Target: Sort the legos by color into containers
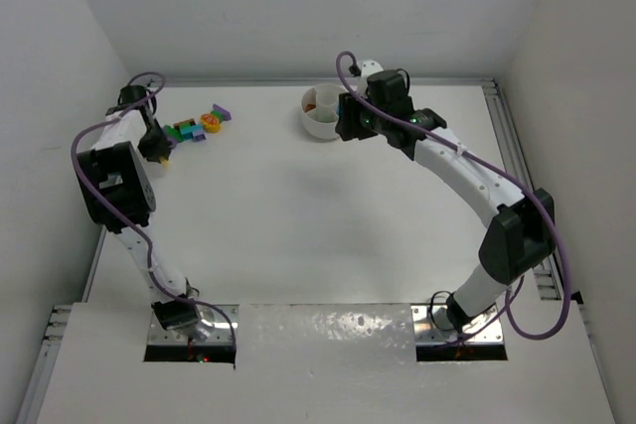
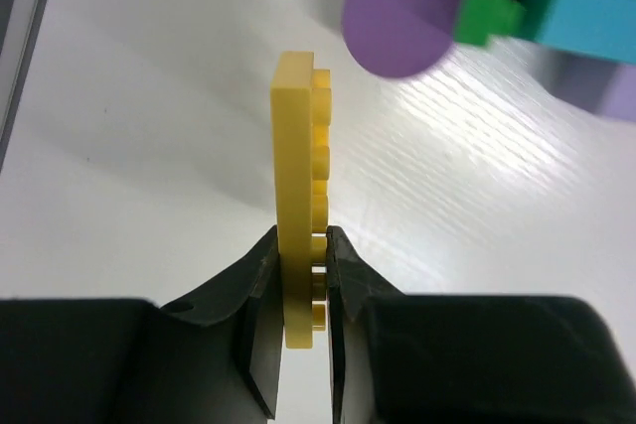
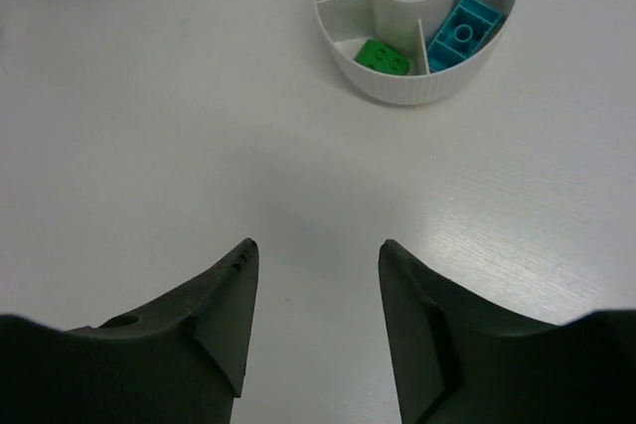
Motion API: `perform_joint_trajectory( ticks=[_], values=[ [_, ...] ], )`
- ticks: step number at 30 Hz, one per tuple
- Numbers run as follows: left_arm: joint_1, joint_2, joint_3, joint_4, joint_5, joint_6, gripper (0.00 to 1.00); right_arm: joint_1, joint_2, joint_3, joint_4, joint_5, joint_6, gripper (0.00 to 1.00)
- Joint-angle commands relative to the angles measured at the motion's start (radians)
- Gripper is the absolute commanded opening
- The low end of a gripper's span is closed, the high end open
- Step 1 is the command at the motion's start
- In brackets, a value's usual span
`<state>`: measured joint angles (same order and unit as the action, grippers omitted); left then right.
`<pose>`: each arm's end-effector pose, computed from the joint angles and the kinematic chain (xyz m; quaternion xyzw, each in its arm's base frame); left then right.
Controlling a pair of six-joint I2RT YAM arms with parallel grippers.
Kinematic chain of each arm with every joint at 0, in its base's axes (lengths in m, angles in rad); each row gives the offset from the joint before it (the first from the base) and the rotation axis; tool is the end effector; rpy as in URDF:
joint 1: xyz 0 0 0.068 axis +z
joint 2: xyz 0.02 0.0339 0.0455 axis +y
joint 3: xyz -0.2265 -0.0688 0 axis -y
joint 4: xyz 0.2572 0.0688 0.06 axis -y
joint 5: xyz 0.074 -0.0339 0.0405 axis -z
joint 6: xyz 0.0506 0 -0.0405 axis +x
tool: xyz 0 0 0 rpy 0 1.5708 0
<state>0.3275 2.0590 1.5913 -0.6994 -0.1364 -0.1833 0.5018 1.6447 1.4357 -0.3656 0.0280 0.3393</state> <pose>0.4065 0.1454 0.1370 -0.2601 0.9423 0.0810 0.1947 0.3561 0.1937 0.2770 -0.0646 0.8761 0.1838 0.4411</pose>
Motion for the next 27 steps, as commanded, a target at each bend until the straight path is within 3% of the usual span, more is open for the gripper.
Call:
perform_joint_trajectory(
  ticks=[1, 6, 10, 15, 19, 27],
  values=[
    [0.008, -0.114, -0.028, -0.028, 0.081, 0.042, 0.00, 0.009, -0.043, -0.009, 0.059, -0.086, -0.051, 0.51],
    [0.004, -0.181, -0.051, -0.066, 0.214, 0.122, 0.00, 0.011, -0.042, -0.027, 0.082, -0.183, -0.077, 0.51],
    [-0.030, -0.244, -0.048, -0.083, 0.429, 0.275, 0.00, 0.014, -0.043, -0.044, 0.111, -0.322, -0.143, 0.52],
    [-0.166, -0.342, -0.031, -0.086, 0.540, 0.452, 0.00, 0.032, -0.043, -0.037, 0.166, -0.430, -0.213, 0.56],
    [-0.249, -0.370, -0.024, -0.106, 0.760, 0.541, 0.00, 0.067, -0.026, 0.009, 0.249, -0.465, -0.252, 0.59],
    [-0.413, -0.323, 0.079, -0.251, 0.872, 0.657, 0.00, 0.107, 0.027, 0.039, 0.322, -0.471, -0.240, 0.59]
  ],
)
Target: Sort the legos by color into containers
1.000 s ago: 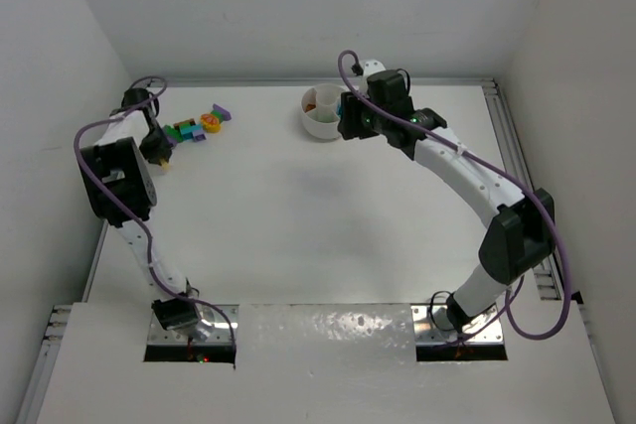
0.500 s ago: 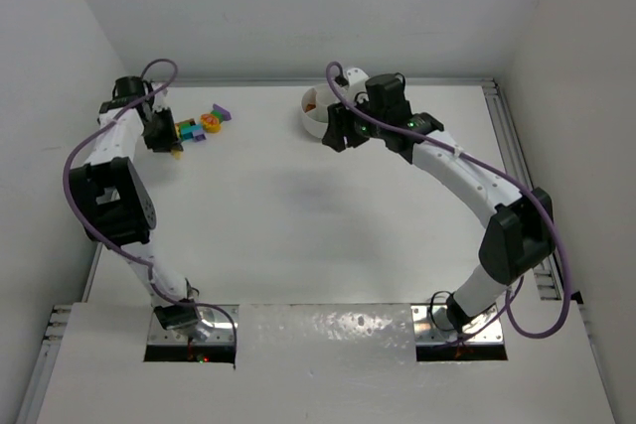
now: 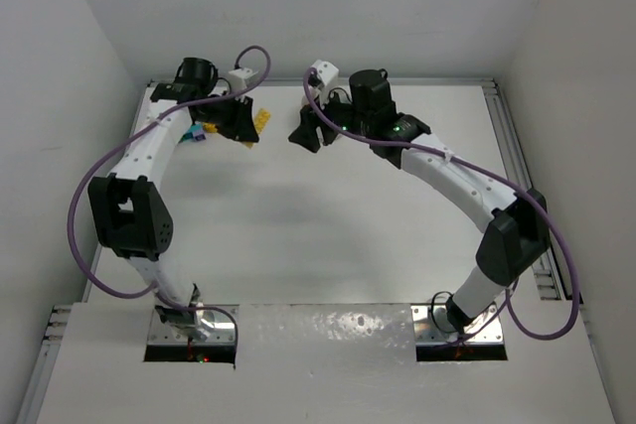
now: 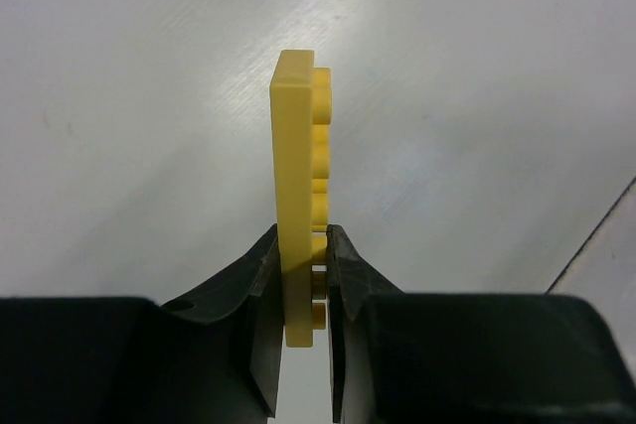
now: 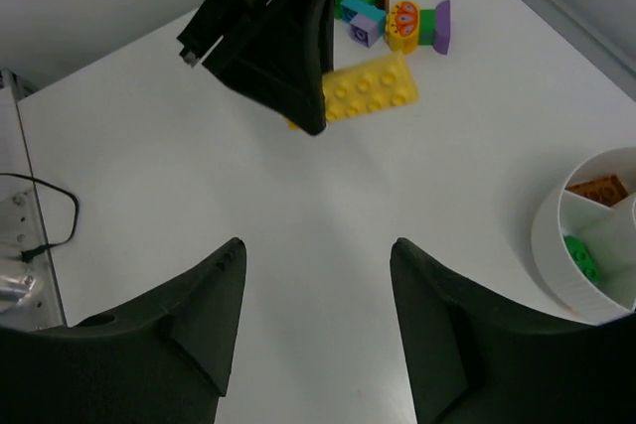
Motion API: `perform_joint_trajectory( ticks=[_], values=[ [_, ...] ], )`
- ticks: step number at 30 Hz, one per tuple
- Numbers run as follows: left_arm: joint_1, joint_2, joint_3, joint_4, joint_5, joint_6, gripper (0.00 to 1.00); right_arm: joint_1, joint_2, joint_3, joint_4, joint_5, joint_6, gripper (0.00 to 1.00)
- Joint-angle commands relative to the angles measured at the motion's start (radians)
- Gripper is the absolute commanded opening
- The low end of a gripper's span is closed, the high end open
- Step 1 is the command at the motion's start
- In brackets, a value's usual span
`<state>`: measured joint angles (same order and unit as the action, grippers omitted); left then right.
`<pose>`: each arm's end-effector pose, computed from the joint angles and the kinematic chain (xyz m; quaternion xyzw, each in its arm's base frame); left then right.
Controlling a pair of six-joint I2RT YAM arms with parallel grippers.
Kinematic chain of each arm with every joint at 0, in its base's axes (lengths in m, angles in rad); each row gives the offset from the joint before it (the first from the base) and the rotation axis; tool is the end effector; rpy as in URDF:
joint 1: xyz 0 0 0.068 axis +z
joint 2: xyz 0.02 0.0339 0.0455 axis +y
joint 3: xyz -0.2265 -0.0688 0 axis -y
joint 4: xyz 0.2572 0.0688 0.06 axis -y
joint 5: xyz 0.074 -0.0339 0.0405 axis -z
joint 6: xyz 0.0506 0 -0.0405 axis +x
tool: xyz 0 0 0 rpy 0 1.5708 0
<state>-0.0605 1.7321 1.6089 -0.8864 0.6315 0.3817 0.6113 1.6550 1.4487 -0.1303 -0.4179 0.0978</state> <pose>0.3776 -0.0528 0.2678 0.2842 0.8723 -0.2524 0.3076 0.3294 0.2559 0.3055 -0.3187 0.7412 0.3552 0.4721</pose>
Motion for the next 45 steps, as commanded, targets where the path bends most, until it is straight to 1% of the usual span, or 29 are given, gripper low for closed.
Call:
perform_joint_trajectory(
  ticks=[1, 3, 4, 6, 7, 9, 11, 12, 14, 17, 22, 26, 27, 28, 29, 31, 33, 36, 37, 39, 40, 41, 42, 43, 44, 45],
  values=[
    [-0.051, 0.004, 0.069, -0.078, 0.114, 0.127, 0.00, -0.002, 0.017, 0.018, 0.101, -0.010, 0.016, 0.60],
    [-0.076, -0.005, 0.088, -0.123, 0.144, 0.170, 0.00, -0.002, 0.020, 0.000, 0.126, -0.005, 0.060, 0.61],
    [-0.102, -0.011, 0.089, -0.135, 0.152, 0.219, 0.00, -0.002, 0.025, -0.004, 0.124, -0.005, 0.060, 0.62],
    [-0.127, -0.034, 0.086, -0.160, 0.166, 0.267, 0.00, -0.002, 0.037, 0.005, 0.118, -0.015, 0.042, 0.65],
    [-0.148, -0.040, 0.085, -0.170, 0.172, 0.328, 0.00, -0.004, 0.040, 0.009, 0.112, -0.019, 0.025, 0.68],
    [-0.157, -0.040, 0.088, -0.227, 0.200, 0.420, 0.00, -0.018, 0.038, 0.007, 0.107, -0.060, 0.010, 0.70],
    [-0.160, -0.036, 0.085, -0.256, 0.212, 0.454, 0.00, -0.027, 0.035, 0.003, 0.101, -0.148, -0.021, 0.71],
    [-0.160, -0.034, 0.083, -0.263, 0.215, 0.479, 0.00, -0.028, 0.034, 0.002, 0.084, -0.174, -0.065, 0.71],
    [-0.160, -0.029, 0.091, -0.292, 0.229, 0.511, 0.00, -0.027, 0.032, -0.001, 0.072, -0.225, -0.084, 0.71],
    [-0.162, -0.026, 0.112, -0.313, 0.258, 0.540, 0.00, -0.028, 0.035, -0.001, 0.052, -0.237, -0.092, 0.69],
    [-0.162, -0.029, 0.123, -0.348, 0.296, 0.582, 0.00, -0.035, 0.038, -0.011, 0.008, -0.240, -0.156, 0.66],
    [-0.162, -0.029, 0.121, -0.375, 0.356, 0.617, 0.00, -0.035, 0.064, -0.001, 0.052, -0.274, -0.109, 0.60],
    [-0.160, -0.031, 0.121, -0.372, 0.361, 0.615, 0.00, -0.035, 0.072, 0.002, 0.067, -0.283, -0.103, 0.54],
    [-0.162, -0.031, 0.121, -0.367, 0.361, 0.602, 0.00, -0.035, 0.075, 0.001, 0.095, -0.288, -0.057, 0.51],
    [-0.162, -0.032, 0.121, -0.364, 0.358, 0.599, 0.00, -0.035, 0.074, -0.002, 0.110, -0.292, -0.043, 0.42],
    [-0.163, -0.032, 0.120, -0.356, 0.353, 0.591, 0.00, -0.035, 0.078, -0.011, 0.161, -0.311, -0.015, 0.30],
    [-0.163, -0.035, 0.123, -0.346, 0.355, 0.576, 0.00, -0.035, 0.083, -0.013, 0.170, -0.323, 0.017, 0.16],
    [-0.163, -0.036, 0.126, -0.324, 0.361, 0.551, 0.00, -0.035, 0.086, -0.019, 0.155, -0.320, 0.016, 0.02],
    [-0.163, -0.034, 0.126, -0.318, 0.353, 0.543, 0.00, -0.035, 0.081, -0.025, 0.149, -0.315, 0.016, 0.00],
    [-0.163, -0.034, 0.123, -0.283, 0.335, 0.499, 0.00, -0.038, 0.072, -0.033, 0.146, -0.315, 0.011, 0.00],
    [-0.163, -0.032, 0.121, -0.260, 0.301, 0.470, 0.01, -0.041, 0.066, -0.037, 0.143, -0.311, 0.010, 0.00],
    [-0.163, -0.034, 0.118, -0.234, 0.278, 0.394, 0.04, -0.045, 0.062, -0.040, 0.141, -0.308, 0.013, 0.00],
    [-0.163, -0.031, 0.114, -0.182, 0.252, 0.355, 0.07, -0.059, 0.060, -0.039, 0.139, -0.306, 0.017, 0.00],
    [-0.163, -0.031, 0.112, -0.159, 0.205, 0.323, 0.16, -0.067, 0.058, -0.039, 0.147, -0.306, 0.037, 0.00],
    [-0.163, -0.029, 0.111, -0.120, 0.185, 0.268, 0.19, -0.083, 0.057, -0.039, 0.156, -0.312, 0.049, 0.00],
    [-0.163, -0.029, 0.109, -0.102, 0.148, 0.240, 0.33, -0.090, 0.055, -0.039, 0.164, -0.315, 0.060, 0.00]
  ],
)
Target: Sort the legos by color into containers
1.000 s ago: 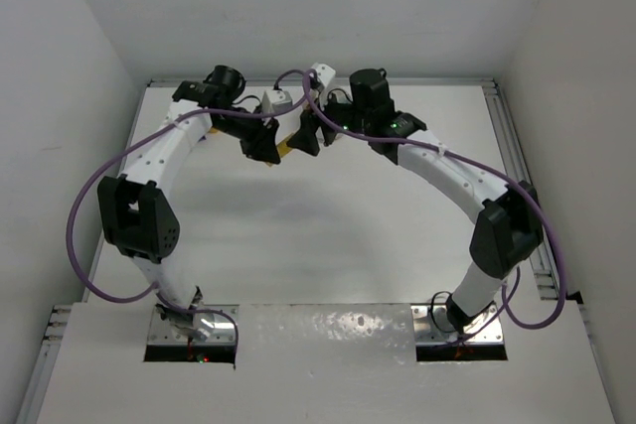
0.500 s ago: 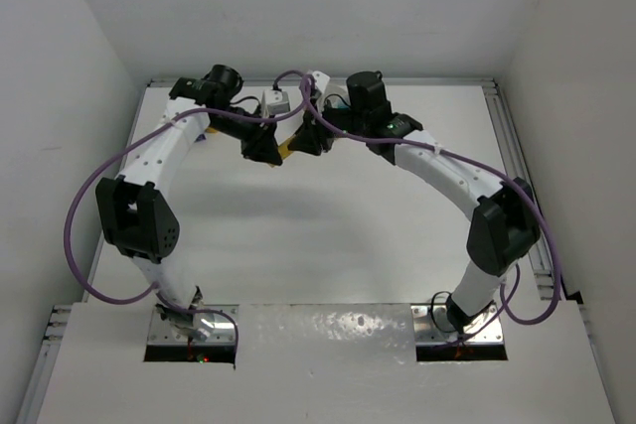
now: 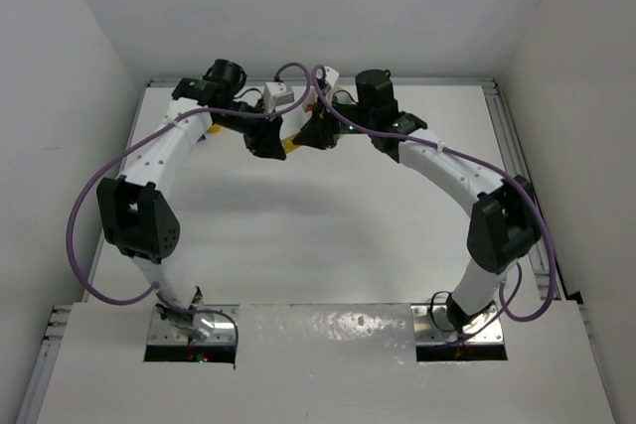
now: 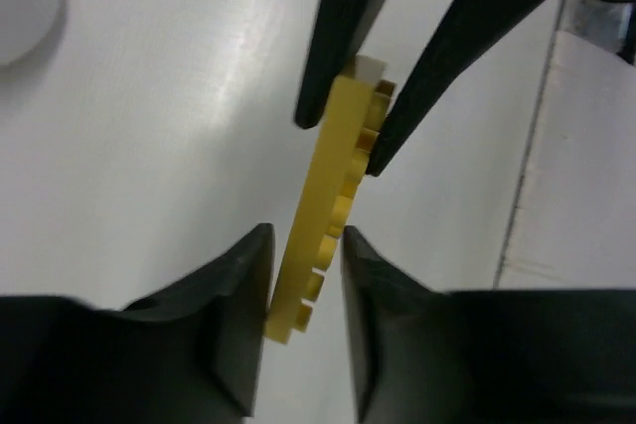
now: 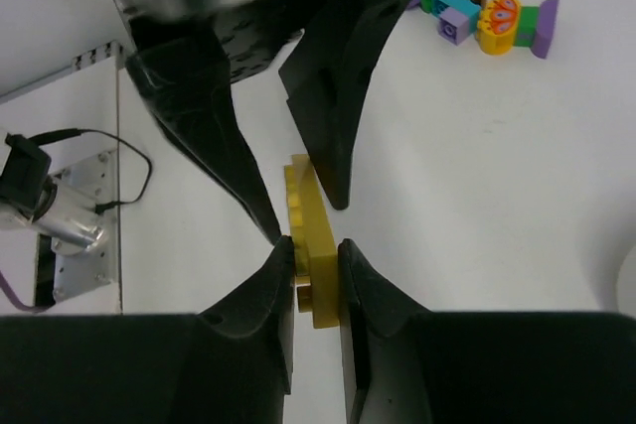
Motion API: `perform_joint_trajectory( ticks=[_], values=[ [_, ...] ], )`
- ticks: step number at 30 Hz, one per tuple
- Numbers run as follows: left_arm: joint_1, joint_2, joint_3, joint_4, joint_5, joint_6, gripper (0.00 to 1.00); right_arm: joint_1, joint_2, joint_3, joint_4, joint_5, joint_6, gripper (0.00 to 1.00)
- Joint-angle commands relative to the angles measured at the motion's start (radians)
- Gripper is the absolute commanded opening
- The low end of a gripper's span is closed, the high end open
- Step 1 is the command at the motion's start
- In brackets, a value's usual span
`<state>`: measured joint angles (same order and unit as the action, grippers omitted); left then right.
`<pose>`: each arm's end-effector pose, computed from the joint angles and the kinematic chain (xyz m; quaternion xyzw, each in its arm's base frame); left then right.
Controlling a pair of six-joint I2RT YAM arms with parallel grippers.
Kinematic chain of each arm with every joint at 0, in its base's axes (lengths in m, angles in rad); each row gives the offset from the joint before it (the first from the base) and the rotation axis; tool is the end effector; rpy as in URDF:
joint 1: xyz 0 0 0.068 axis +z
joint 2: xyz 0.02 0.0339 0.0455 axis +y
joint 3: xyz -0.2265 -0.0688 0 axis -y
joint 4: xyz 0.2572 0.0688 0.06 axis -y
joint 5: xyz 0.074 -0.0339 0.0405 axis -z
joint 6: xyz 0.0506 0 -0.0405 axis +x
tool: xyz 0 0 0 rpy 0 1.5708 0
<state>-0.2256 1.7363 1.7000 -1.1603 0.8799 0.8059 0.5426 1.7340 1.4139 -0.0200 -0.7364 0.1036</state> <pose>0.3376 -0.1175 0.2886 0.5074 0.7343 -0.3528 0.2810 0.3463 0.2485 0.2758 -0.3687 0.6983 0.4497 0.4174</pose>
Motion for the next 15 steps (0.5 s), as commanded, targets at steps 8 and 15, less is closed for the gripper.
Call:
perform_joint_trajectory(
  ticks=[8, 15],
  values=[
    [0.003, -0.023, 0.000, 0.349, -0.370, -0.419, 1.00, -0.079, -0.051, 0.005, -0.021, 0.155, -0.022, 0.00],
    [0.003, 0.009, 0.072, 0.329, -0.456, -0.473, 1.00, -0.171, -0.005, 0.109, -0.073, 0.394, 0.025, 0.00]
  ],
)
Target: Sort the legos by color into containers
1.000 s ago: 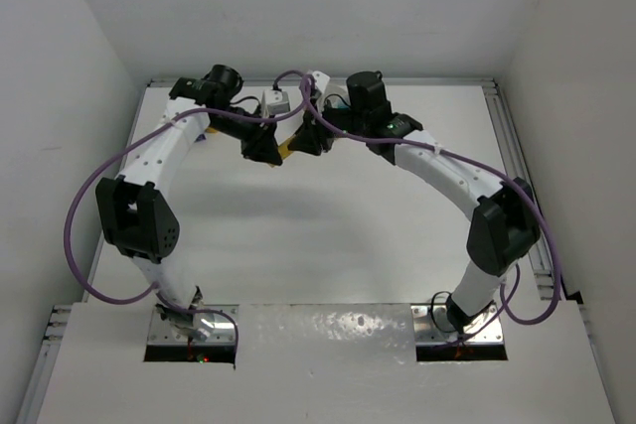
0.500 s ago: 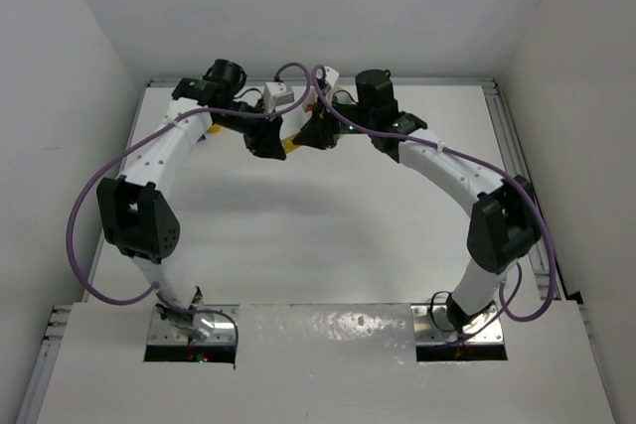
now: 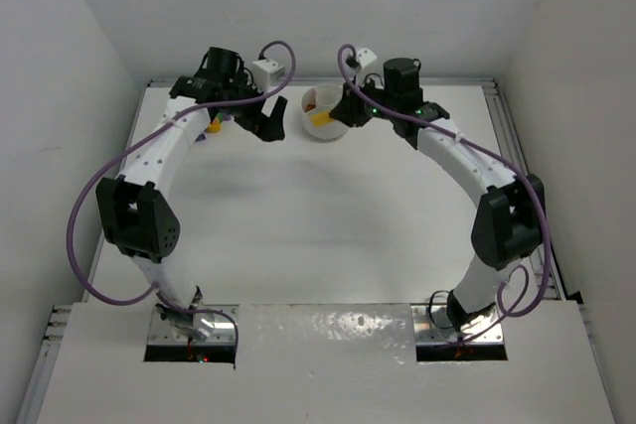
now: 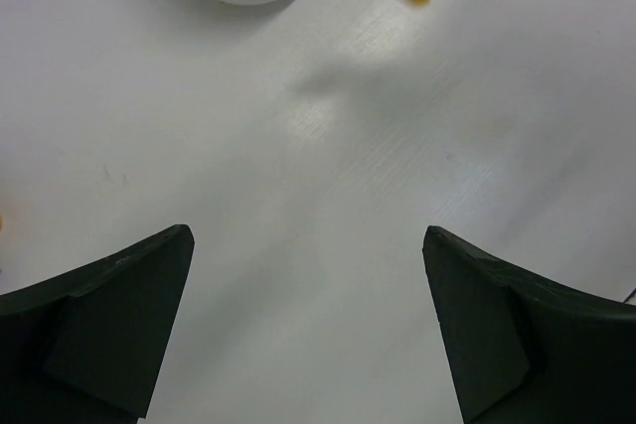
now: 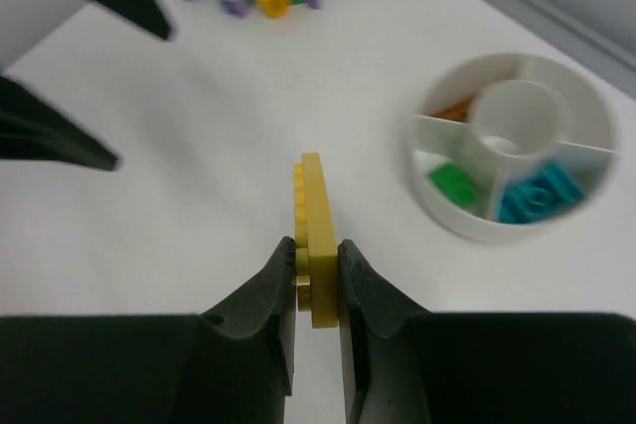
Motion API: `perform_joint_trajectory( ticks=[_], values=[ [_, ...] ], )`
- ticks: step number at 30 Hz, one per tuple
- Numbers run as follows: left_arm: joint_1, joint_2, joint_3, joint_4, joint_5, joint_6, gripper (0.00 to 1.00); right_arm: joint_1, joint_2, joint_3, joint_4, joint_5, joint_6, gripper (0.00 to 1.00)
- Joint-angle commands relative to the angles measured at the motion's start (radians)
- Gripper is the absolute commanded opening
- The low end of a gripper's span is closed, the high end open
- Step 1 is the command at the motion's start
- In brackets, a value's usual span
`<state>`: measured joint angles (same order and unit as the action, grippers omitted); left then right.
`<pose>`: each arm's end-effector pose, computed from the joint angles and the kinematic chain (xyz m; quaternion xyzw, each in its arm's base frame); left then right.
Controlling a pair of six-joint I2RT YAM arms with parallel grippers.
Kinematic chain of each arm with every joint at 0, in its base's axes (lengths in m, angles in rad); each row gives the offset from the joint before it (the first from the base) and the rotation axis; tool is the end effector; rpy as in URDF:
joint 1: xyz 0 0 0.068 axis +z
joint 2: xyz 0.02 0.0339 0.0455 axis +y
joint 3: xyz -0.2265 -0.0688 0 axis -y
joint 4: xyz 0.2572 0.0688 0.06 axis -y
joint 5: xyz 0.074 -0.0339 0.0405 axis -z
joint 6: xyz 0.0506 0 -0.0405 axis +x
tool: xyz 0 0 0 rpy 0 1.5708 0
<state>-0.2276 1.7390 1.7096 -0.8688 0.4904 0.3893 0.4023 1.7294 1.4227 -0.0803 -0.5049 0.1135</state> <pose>0.3752 -0.1114 0.2964 0.3543 0.8482 -0.2025 0.3376 0.3848 0.1903 0.2721 -0.2535 0.7752 0.3382 0.4695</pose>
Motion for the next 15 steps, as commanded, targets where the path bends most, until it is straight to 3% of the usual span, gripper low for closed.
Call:
perform_joint_trajectory(
  ticks=[1, 7, 15],
  values=[
    [0.005, 0.007, 0.073, 0.040, -0.084, -0.061, 1.00, -0.042, 0.013, 0.132, -0.033, 0.198, 0.006, 0.00],
    [0.017, 0.037, 0.071, 0.065, -0.278, -0.101, 1.00, -0.052, 0.234, 0.458, -0.205, 0.474, -0.100, 0.00],
    [0.089, 0.077, -0.033, 0.106, -0.332, -0.161, 1.00, -0.071, 0.446, 0.622, -0.052, 0.568, -0.196, 0.00]
  ],
)
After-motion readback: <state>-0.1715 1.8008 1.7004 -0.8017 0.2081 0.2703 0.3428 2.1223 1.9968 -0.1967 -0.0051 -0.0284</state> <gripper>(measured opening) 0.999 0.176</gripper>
